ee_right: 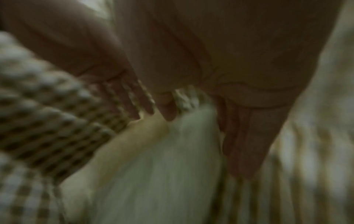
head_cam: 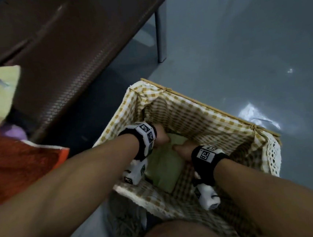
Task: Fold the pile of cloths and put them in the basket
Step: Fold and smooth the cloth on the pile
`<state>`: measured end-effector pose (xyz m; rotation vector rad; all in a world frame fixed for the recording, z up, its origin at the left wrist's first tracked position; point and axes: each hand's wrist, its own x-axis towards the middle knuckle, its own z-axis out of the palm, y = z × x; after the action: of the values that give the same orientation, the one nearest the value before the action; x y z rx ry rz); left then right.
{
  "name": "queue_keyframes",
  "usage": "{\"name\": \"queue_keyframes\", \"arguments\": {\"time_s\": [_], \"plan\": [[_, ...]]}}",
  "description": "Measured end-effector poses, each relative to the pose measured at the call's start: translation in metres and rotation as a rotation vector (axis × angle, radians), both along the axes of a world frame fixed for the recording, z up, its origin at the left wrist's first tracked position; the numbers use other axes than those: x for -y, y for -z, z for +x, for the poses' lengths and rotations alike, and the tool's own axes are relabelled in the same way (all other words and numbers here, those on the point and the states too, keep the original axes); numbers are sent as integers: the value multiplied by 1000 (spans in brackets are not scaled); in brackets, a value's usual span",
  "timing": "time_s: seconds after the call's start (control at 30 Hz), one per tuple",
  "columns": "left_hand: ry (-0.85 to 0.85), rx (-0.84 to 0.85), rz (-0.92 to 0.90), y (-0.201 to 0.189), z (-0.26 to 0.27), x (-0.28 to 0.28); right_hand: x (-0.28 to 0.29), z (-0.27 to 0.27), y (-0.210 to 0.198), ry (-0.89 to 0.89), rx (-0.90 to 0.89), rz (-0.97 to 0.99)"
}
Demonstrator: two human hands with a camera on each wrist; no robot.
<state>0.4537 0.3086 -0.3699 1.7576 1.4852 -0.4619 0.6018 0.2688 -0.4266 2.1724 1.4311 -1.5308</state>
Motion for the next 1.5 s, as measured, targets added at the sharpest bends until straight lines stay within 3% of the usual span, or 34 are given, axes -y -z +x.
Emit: {"name": "queue_keyframes", "arguments": {"time_s": [0.07, 0.13, 0.3, 0.43, 0.53, 0.63, 0.8, 0.93, 1.03, 1.2, 1.33, 1.43, 1.5], "plan": [[-87, 177, -34, -27, -8, -7, -9, -6, -31, -166, 118, 104], [-115, 242, 61, -64, -26, -11, -16, -23, -70, -213, 53, 128], [-182, 242, 417, -155, -103, 8, -30, -103, -178, -208, -431, 139], [-335, 225, 613, -216, -186, 45, -31, -185, -246, -473, -410, 316], [-459, 206, 728, -243, -252, 84, -18, -258, -275, -659, -446, 402], [-599, 182, 809, -247, -316, 129, 1, -330, -291, -913, -366, 550], [-652, -96, 770, -214, -399, 204, 32, -421, -280, -1225, -134, 742], [-634, -94, 677, -178, -434, 238, 48, -465, -252, -1324, -30, 811], [-618, -92, 673, -159, -450, 249, 53, -481, -240, -1275, -12, 833], [-781, -13, 912, -163, -463, 245, 63, -486, -253, -1009, -352, 791], [-931, 19, 1140, -179, -462, 248, 85, -484, -292, -928, -707, 660], [-1014, 46, 1332, -196, -461, 250, 103, -476, -314, -975, -793, 549], [-1018, -7, 1322, -209, -464, 249, 108, -472, -322, -947, -766, 525]]}}
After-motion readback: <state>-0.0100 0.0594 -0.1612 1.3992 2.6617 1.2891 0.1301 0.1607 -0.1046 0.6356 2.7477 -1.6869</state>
